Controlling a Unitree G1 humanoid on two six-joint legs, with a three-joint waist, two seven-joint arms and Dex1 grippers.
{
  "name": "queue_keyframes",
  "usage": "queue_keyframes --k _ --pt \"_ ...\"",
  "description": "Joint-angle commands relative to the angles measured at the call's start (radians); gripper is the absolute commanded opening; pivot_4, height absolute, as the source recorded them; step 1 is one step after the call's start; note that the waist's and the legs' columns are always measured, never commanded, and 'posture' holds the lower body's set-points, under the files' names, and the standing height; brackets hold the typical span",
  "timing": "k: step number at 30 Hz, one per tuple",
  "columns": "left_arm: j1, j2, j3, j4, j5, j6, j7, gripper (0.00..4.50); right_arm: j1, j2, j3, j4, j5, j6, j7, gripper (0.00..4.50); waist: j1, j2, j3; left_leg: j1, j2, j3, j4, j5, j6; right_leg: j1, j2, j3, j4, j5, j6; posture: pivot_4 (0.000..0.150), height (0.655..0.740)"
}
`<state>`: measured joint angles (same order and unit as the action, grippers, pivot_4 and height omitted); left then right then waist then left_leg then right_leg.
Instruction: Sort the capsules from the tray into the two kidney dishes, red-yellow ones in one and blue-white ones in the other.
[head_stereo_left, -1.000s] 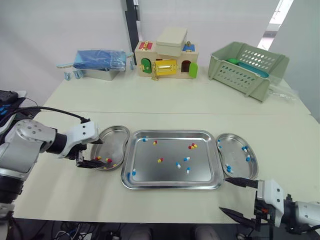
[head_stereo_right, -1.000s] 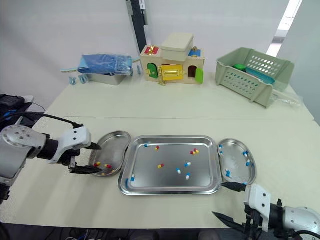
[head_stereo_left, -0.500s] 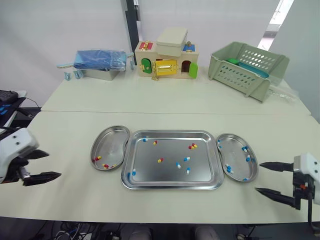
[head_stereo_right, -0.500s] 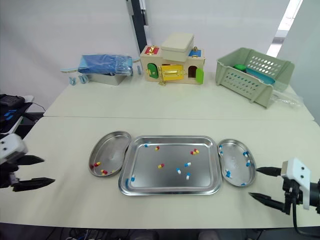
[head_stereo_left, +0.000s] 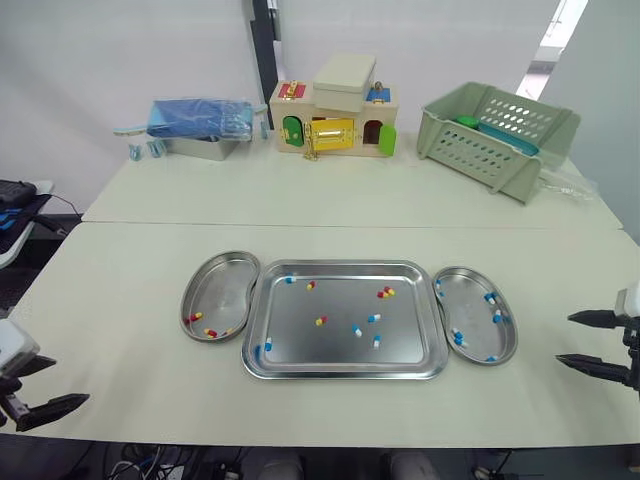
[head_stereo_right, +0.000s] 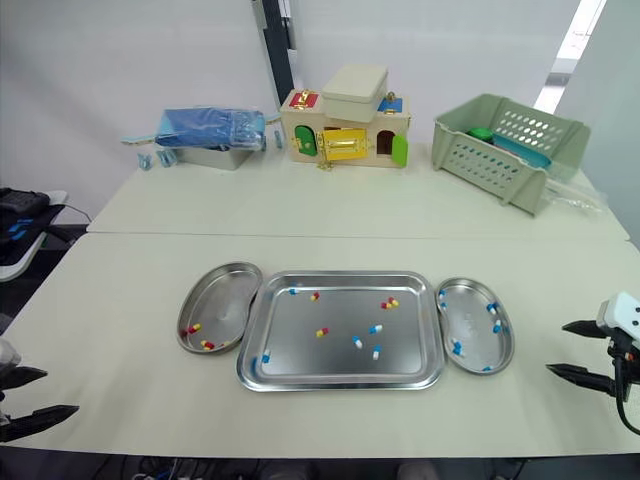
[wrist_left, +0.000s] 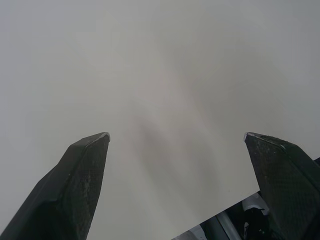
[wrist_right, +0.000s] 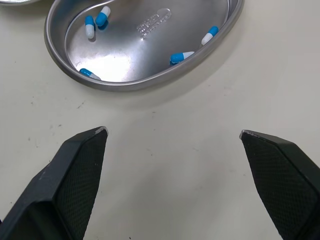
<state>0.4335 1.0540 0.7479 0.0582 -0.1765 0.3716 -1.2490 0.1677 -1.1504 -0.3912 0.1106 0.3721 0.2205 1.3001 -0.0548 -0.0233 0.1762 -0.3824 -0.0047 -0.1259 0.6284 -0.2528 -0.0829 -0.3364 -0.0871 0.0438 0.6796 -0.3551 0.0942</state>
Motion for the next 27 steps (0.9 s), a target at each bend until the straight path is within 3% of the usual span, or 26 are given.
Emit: queue_keyframes --k 1,6,10,18,25,27 --pt "-0.004 0.005 0.019 -0.003 -0.019 -0.012 0.007 4.47 -0.011 -0.002 -0.017 -0.001 -0.007 -0.018 0.01 4.5 0.001 0.0 0.0 0.0 0.0 0.0 0.0 0.0 0.0 0.0 0.0 0.0 0.0 0.0 0.0 0.15 0.74" --pt "-0.016 0.004 0.007 -0.008 -0.038 -0.032 -0.001 4.47 -0.003 0.002 -0.025 -0.008 -0.008 -0.019 0.012 4.5 0.0 0.0 0.0 0.0 0.0 0.0 0.0 0.0 0.0 0.0 0.0 0.0 0.0 0.0 0.0 0.15 0.74" --pt "-0.012 -0.053 0.019 -0.081 -0.101 -0.08 -0.023 4.47 -0.001 0.003 -0.03 -0.006 -0.007 -0.023 0.012 4.5 0.0 0.0 0.0 0.0 0.0 0.0 0.0 0.0 0.0 0.0 0.0 0.0 0.0 0.0 0.0 0.15 0.74" --pt "0.134 -0.277 -0.003 -0.377 -0.27 -0.164 -0.078 4.47 -0.038 -0.003 -0.018 0.024 -0.007 -0.023 0.019 4.5 -0.001 0.0 0.0 0.0 0.0 0.001 0.0 0.0 0.0 0.0 0.0 0.001 0.0 0.0 0.0 0.15 0.74" --pt "0.209 -0.48 -0.066 -0.461 -0.365 -0.333 -0.079 4.47 -0.068 -0.007 0.0 0.041 -0.01 -0.022 0.03 4.5 0.005 0.001 0.0 0.0 0.0 0.001 0.001 0.0 0.0 0.001 0.0 0.001 -0.001 0.0 0.0 0.15 0.74" --pt "0.211 -0.594 -0.121 -0.44 -0.366 -0.467 -0.088 4.47 -0.08 -0.013 0.005 0.042 -0.011 -0.02 0.034 4.5 0.006 0.002 -0.001 0.0 0.0 0.001 0.001 0.0 0.0 0.001 0.0 0.0 -0.002 0.0 0.0 0.15 0.74"
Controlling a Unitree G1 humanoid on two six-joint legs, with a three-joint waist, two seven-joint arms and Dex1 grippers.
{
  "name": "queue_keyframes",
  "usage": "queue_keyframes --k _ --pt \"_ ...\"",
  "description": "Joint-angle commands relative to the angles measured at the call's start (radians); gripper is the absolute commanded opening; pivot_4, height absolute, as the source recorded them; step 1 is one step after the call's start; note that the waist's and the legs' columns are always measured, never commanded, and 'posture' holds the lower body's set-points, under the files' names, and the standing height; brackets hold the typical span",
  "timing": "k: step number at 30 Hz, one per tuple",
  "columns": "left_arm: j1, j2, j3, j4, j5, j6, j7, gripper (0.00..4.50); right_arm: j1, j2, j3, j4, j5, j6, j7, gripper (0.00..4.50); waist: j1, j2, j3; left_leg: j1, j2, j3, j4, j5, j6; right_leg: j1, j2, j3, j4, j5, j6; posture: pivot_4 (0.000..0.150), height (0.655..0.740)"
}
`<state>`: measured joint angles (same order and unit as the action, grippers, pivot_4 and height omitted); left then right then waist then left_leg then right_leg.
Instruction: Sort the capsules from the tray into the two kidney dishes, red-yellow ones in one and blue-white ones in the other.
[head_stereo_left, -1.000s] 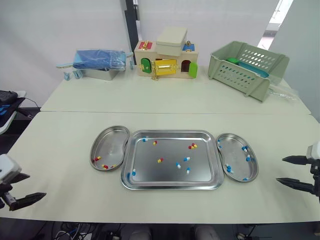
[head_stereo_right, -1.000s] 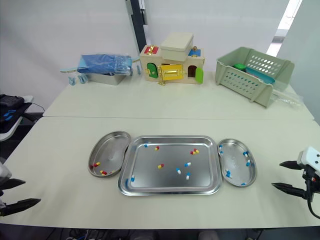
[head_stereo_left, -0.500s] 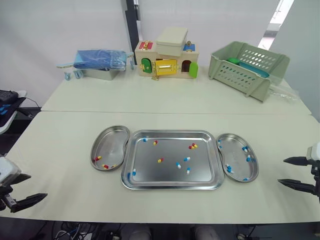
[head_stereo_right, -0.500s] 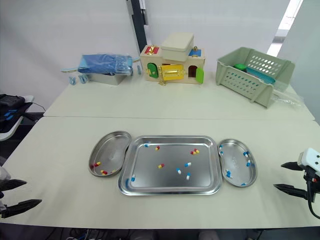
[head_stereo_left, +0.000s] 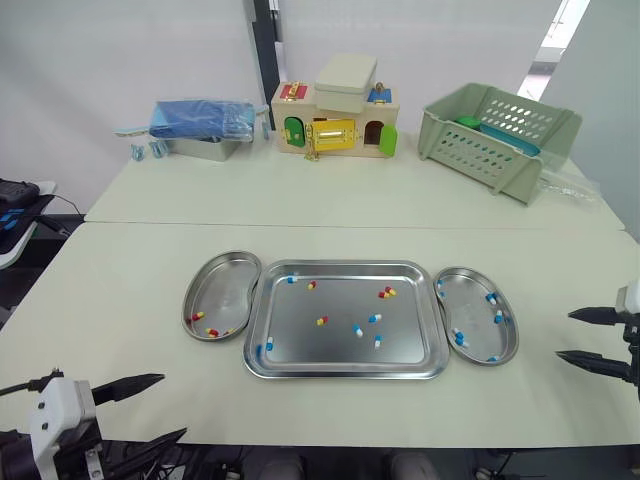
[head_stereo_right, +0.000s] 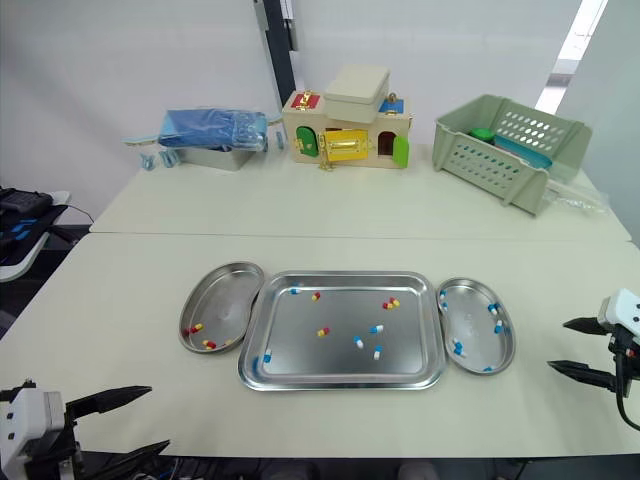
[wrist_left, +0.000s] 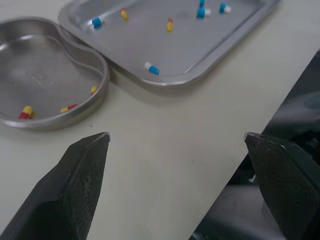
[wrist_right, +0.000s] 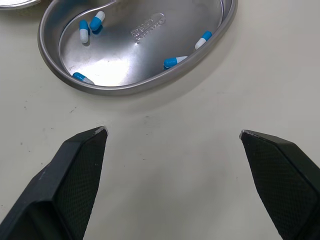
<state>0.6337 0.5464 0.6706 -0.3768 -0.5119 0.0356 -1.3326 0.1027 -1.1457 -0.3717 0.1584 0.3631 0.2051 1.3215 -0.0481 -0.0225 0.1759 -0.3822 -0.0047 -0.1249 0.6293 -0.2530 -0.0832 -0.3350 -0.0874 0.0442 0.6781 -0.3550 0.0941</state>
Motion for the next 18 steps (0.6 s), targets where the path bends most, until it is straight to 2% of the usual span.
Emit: queue_keyframes --k 1,4,9,13,18 --pt "0.017 -0.146 -0.072 -0.006 -0.042 -0.163 0.011 4.47 -0.021 -0.022 -0.013 -0.006 -0.002 -0.002 0.017 4.5 -0.001 0.002 -0.001 0.0 0.0 0.001 0.0 0.0 0.0 0.0 0.0 0.001 0.0 0.0 0.0 0.15 0.74" --pt "0.042 -0.24 -0.145 0.001 -0.01 -0.295 0.001 4.47 -0.037 -0.034 -0.017 -0.006 0.002 0.007 0.029 4.5 0.001 0.0 0.0 0.0 -0.001 0.001 0.0 0.0 0.0 0.001 -0.001 0.001 -0.002 0.0 0.0 0.15 0.74" --pt "0.058 -0.27 -0.199 0.011 -0.013 -0.393 0.037 4.47 -0.065 -0.069 -0.035 -0.029 0.028 0.035 0.073 4.5 0.004 0.001 -0.001 0.0 -0.001 0.001 0.001 -0.001 0.0 0.001 -0.001 0.001 -0.001 0.0 0.0 0.15 0.74" --pt "0.068 -0.279 -0.217 0.026 -0.019 -0.414 0.095 4.47 -0.154 -0.096 -0.041 -0.223 0.19 0.23 0.094 4.5 -0.003 0.003 -0.001 0.0 -0.001 0.001 0.0 -0.001 0.0 0.001 0.0 0.001 -0.001 0.0 0.0 0.15 0.74" --pt "0.102 -0.309 -0.251 0.008 -0.001 -0.39 0.214 4.47 -0.34 0.0 0.089 -0.506 0.374 0.416 -0.032 4.5 -0.002 0.0 -0.001 0.0 0.0 0.0 0.0 -0.001 0.0 0.001 0.0 0.0 -0.002 0.0 0.0 0.15 0.74"
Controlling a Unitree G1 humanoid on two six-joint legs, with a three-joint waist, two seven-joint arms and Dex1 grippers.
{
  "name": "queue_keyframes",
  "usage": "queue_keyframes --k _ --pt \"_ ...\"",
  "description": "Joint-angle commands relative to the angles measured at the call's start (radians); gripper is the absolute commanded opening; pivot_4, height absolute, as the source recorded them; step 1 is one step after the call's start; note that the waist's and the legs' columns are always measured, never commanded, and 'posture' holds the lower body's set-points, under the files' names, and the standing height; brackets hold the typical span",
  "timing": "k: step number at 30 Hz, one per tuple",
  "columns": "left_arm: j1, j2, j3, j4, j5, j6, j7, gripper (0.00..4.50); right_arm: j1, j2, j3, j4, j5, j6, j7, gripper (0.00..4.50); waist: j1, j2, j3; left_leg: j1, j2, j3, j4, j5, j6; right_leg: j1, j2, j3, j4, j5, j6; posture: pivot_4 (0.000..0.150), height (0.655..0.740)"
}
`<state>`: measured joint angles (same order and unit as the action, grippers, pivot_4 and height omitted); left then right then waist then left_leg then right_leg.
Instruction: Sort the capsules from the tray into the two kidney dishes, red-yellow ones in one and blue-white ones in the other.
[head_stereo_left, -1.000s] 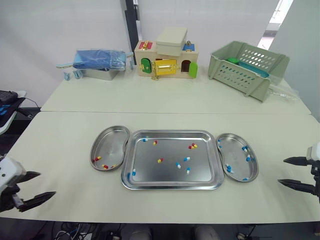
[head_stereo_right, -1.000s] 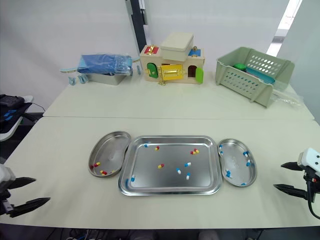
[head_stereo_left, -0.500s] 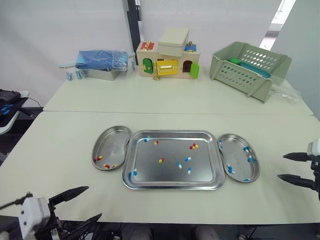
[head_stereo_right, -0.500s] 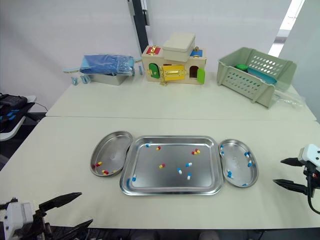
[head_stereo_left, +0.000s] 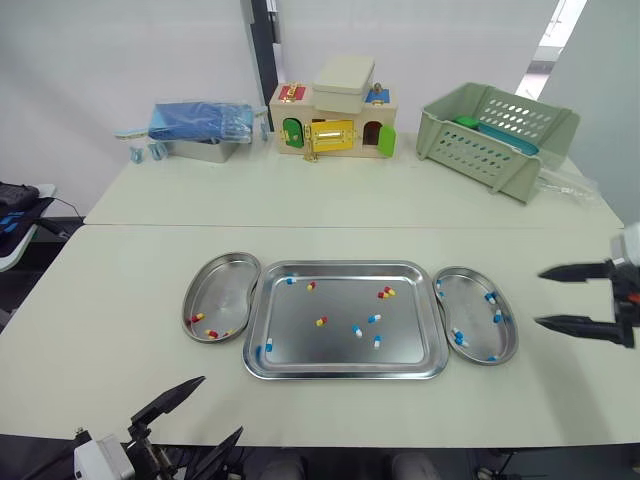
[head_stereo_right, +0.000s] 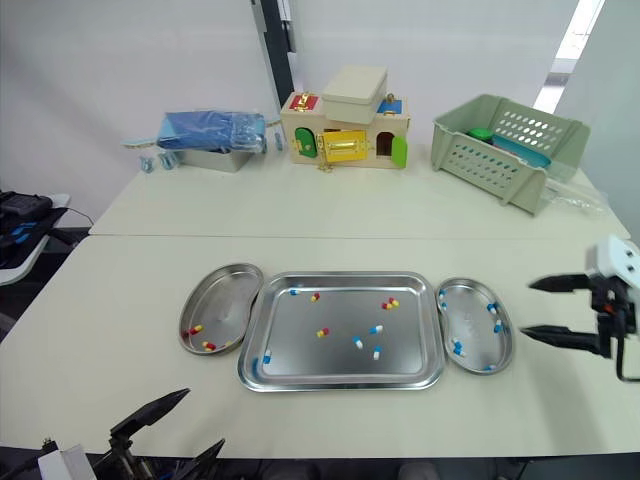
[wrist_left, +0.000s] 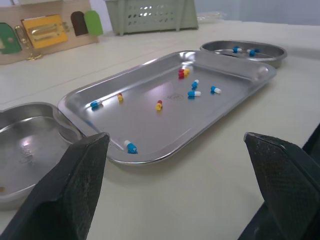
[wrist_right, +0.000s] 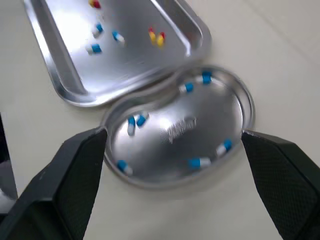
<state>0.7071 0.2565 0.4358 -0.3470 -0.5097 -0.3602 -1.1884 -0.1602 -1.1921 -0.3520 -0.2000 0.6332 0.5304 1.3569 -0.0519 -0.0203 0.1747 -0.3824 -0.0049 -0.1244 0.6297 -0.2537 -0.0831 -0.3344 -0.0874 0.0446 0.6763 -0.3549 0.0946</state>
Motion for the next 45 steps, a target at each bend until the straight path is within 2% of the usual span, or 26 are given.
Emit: queue_keyframes --k 1,4,6,13,21,33,36,39,45 --pt "0.037 -0.026 -0.024 -0.028 0.001 0.012 0.092 4.47 -0.126 0.08 0.12 -0.194 0.119 0.114 -0.101 4.5 0.002 -0.003 0.001 0.0 0.0 -0.001 0.0 0.0 0.0 0.0 0.0 -0.001 0.0 0.0 0.0 0.15 0.74" --pt "0.06 -0.026 -0.05 -0.042 0.014 0.006 0.128 4.47 -0.266 0.197 0.268 -0.282 0.134 0.176 -0.185 4.5 0.005 -0.006 0.003 -0.001 0.0 -0.002 0.0 0.0 0.0 0.0 0.0 -0.001 -0.001 0.0 0.0 0.15 0.74" --pt "0.068 -0.021 -0.051 -0.052 0.019 0.004 0.159 4.47 -0.333 0.254 0.377 -0.302 0.074 0.193 -0.224 4.5 0.007 -0.007 0.003 -0.002 -0.001 -0.002 0.0 0.0 0.0 -0.001 0.0 -0.001 -0.002 0.0 0.001 0.15 0.74" --pt "0.125 -0.024 -0.079 -0.144 0.031 0.014 0.249 4.47 -0.465 0.425 0.646 -0.229 -0.12 0.211 -0.331 4.5 0.013 -0.007 0.003 -0.003 -0.001 -0.004 0.0 0.0 0.0 -0.002 0.0 -0.002 -0.002 0.0 0.0 0.15 0.74" --pt "0.114 -0.014 -0.12 -0.2 0.052 0.042 0.357 4.47 -0.541 0.628 0.815 -0.127 -0.277 0.189 -0.407 4.5 0.007 -0.007 0.003 -0.003 0.0 -0.004 0.0 0.0 0.0 -0.003 0.0 -0.002 0.0 0.0 0.0 0.15 0.74" --pt "0.118 0.001 -0.157 -0.197 0.064 0.032 0.404 4.47 -0.587 0.78 0.925 -0.03 -0.415 0.121 -0.411 4.5 0.004 -0.007 0.003 -0.003 0.0 -0.004 0.0 0.0 0.0 -0.004 0.0 -0.002 0.0 0.0 0.0 0.15 0.74" --pt "0.127 0.011 -0.157 -0.191 0.066 0.027 0.396 4.5 -0.589 0.823 0.943 0.012 -0.445 0.103 -0.425 3.89 0.001 -0.007 0.003 -0.003 0.0 -0.004 -0.001 0.0 0.0 -0.004 0.0 -0.002 0.0 0.0 0.0 0.15 0.74" --pt "0.122 0.023 -0.153 -0.184 0.06 0.027 0.391 4.5 -0.583 0.854 0.952 0.042 -0.465 0.096 -0.43 2.85 0.001 -0.007 0.003 -0.003 0.0 -0.005 -0.001 0.0 0.0 -0.005 0.0 -0.002 0.001 0.0 0.0 0.15 0.74" --pt "0.104 0.04 -0.15 -0.157 0.053 0.024 0.393 4.5 -0.582 0.929 0.986 0.106 -0.526 0.081 -0.465 2.85 0.0 -0.006 0.003 -0.003 0.0 -0.004 -0.001 0.0 0.0 -0.007 0.0 -0.002 0.002 0.0 0.0 0.15 0.74"
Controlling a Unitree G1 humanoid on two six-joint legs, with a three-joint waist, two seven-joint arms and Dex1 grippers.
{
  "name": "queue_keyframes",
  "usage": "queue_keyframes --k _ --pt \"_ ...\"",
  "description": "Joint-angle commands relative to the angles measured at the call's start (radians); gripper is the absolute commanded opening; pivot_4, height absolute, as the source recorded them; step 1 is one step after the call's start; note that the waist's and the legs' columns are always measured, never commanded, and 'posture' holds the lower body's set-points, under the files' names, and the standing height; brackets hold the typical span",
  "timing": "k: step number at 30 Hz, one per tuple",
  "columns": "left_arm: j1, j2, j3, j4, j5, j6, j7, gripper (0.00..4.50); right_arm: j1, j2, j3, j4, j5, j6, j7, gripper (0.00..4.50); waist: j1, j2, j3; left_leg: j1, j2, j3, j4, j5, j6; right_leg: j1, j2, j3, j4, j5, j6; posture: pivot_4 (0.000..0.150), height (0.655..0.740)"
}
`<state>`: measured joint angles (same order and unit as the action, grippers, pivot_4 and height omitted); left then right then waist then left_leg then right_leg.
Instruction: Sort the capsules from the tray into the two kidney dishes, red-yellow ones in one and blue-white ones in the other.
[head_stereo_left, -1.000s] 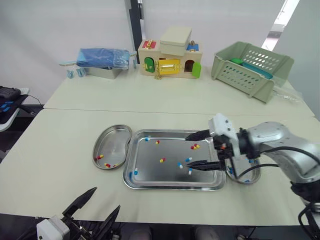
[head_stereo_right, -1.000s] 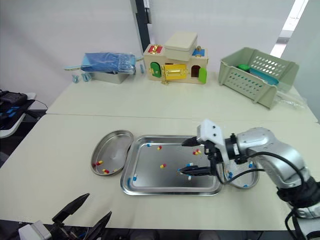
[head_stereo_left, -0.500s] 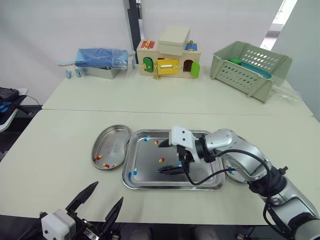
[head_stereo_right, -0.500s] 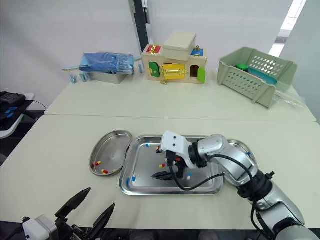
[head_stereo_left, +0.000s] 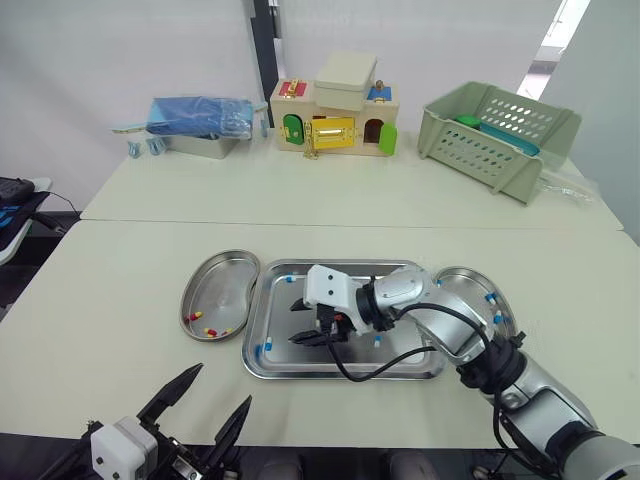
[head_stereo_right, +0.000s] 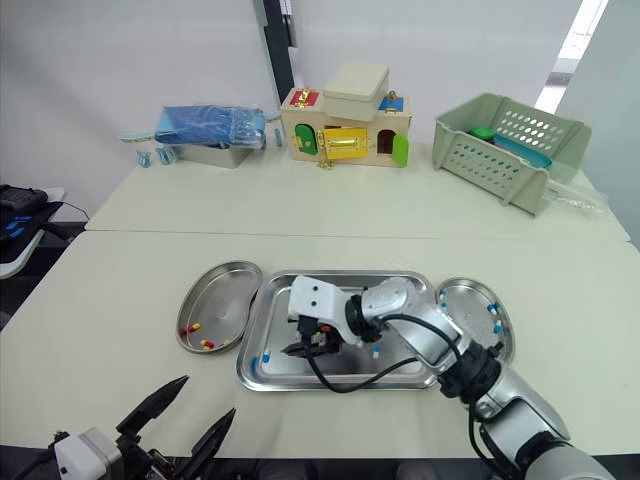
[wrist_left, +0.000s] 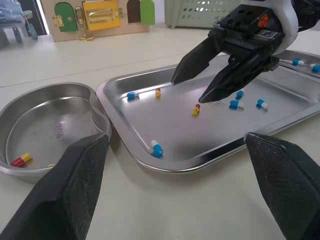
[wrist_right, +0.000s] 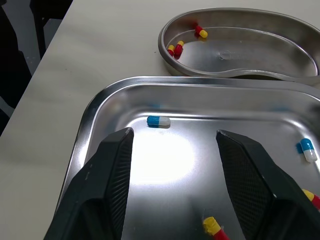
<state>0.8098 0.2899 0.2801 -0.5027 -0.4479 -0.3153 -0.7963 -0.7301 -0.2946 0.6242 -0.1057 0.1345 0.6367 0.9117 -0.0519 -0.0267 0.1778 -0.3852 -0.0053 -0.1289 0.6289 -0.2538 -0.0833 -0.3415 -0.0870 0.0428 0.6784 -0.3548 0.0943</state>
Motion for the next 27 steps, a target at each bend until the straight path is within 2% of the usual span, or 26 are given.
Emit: queue_keyframes --k 1,13,27 --pt "0.001 0.007 0.004 0.003 -0.008 -0.024 0.0 4.5 -0.015 0.048 0.017 0.031 -0.04 -0.031 -0.029 2.85 -0.001 0.0 0.0 0.0 0.0 0.0 0.0 0.0 0.0 0.0 0.0 0.0 0.0 0.0 0.0 0.15 0.74" --pt "0.015 0.0 0.016 0.064 -0.017 -0.079 -0.015 4.5 -0.007 0.178 0.071 0.157 -0.121 -0.068 -0.059 2.85 -0.005 0.0 0.0 0.0 0.0 -0.001 -0.001 0.0 0.0 -0.004 0.0 0.0 0.001 0.0 0.0 0.15 0.74" --pt "0.021 0.011 0.012 0.033 -0.014 -0.058 0.022 4.5 -0.009 0.226 0.095 0.248 -0.177 -0.119 -0.043 2.85 -0.006 0.0 0.0 0.0 0.0 -0.001 -0.001 0.0 0.0 -0.007 0.001 0.001 0.001 0.0 0.0 0.15 0.74"
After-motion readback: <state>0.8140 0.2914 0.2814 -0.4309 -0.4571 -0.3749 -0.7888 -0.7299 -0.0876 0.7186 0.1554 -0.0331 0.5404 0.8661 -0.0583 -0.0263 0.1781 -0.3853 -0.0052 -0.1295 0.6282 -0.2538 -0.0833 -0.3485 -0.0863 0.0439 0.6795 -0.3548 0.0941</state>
